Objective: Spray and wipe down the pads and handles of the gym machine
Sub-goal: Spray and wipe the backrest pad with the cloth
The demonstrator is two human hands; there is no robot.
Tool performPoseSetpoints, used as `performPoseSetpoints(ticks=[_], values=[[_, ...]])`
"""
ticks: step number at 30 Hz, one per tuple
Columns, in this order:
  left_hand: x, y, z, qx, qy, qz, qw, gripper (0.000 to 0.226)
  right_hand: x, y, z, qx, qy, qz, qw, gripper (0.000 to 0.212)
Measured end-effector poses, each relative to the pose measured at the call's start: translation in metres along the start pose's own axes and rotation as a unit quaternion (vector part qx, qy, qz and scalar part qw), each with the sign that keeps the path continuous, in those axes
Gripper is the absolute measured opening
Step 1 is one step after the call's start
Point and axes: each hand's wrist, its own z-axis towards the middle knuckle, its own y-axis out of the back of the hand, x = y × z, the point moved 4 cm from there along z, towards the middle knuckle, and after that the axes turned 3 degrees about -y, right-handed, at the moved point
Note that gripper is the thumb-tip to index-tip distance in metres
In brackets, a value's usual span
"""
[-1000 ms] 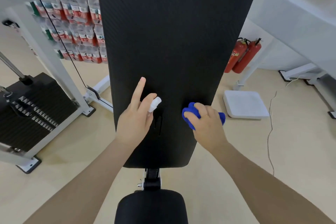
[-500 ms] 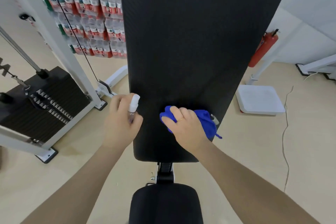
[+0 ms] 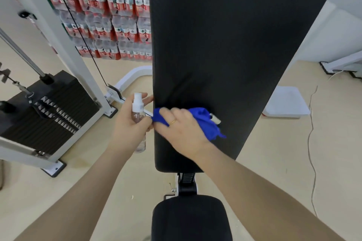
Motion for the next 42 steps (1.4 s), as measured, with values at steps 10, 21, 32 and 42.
performPoseSetpoints(ticks=[10, 21, 32, 42], values=[[0.015, 0.009, -0.005, 0.038, 0.009, 0.013, 0.999, 0.056, -0.044, 0.041, 0.054, -0.172, -0.160, 0.013, 0.972, 0.034], [0.037, 0.011, -0.019, 0.050, 0.028, 0.096, 0.994, 0.052, -0.007, 0.014, 0.012, -0.039, -0.016, -0.045, 0.998, 0.034], [0.040, -0.009, -0.026, 0.043, -0.103, 0.177, 0.978, 0.045, 0.000, -0.019, -0.052, 0.094, 0.009, -0.068, 0.993, 0.041], [0.056, -0.033, -0.029, -0.012, -0.071, 0.230, 0.970, 0.041, -0.076, 0.013, -0.034, -0.123, -0.072, -0.113, 0.983, 0.044]])
